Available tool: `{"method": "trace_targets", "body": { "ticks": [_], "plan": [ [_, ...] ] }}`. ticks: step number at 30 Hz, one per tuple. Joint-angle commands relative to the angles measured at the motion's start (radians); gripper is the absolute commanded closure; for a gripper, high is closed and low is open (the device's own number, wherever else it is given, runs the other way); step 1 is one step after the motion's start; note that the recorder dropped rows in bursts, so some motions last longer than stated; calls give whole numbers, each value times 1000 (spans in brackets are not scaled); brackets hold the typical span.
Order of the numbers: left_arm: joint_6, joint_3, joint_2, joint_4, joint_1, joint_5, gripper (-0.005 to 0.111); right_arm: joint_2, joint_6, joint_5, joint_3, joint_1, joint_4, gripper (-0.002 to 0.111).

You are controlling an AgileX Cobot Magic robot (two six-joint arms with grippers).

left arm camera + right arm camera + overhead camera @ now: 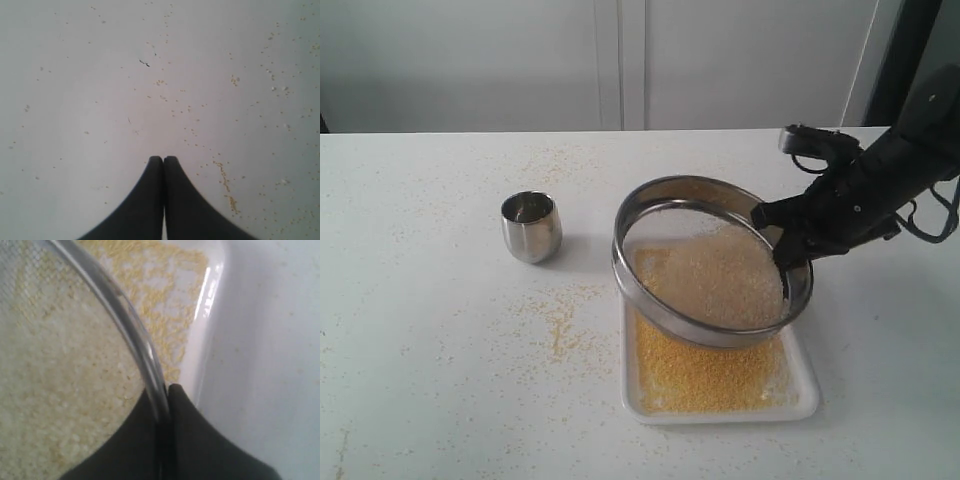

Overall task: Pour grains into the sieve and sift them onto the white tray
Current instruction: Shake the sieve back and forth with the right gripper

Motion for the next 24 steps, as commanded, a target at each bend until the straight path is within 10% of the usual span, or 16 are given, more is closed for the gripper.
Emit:
{"method": "trace_targets", "body": {
  "ticks": [1,5,10,14,19,22,24],
  "plan": [
    [-1,7,-8,-6,3,10,107,-23,-267,75,-7,15,76,108],
    [-1,7,-8,-6,3,10,107,-37,217,-85,-2,10,-90,108],
    [-1,7,-8,-6,3,10,107,-66,-195,9,-10,79,-143,108],
    [-1,7,-8,-6,3,10,107,-72,408,-98,-5,54,-330,108],
    [-1,7,-8,-6,3,10,107,-72,-94,3,-5,108,-287,108],
    [-1,7,-8,-6,3,10,107,-72,500,-108,-5,77,-399,108],
    [-1,7,-8,-6,3,10,107,-72,417,-110,-5,98,-342,108]
  ]
}}
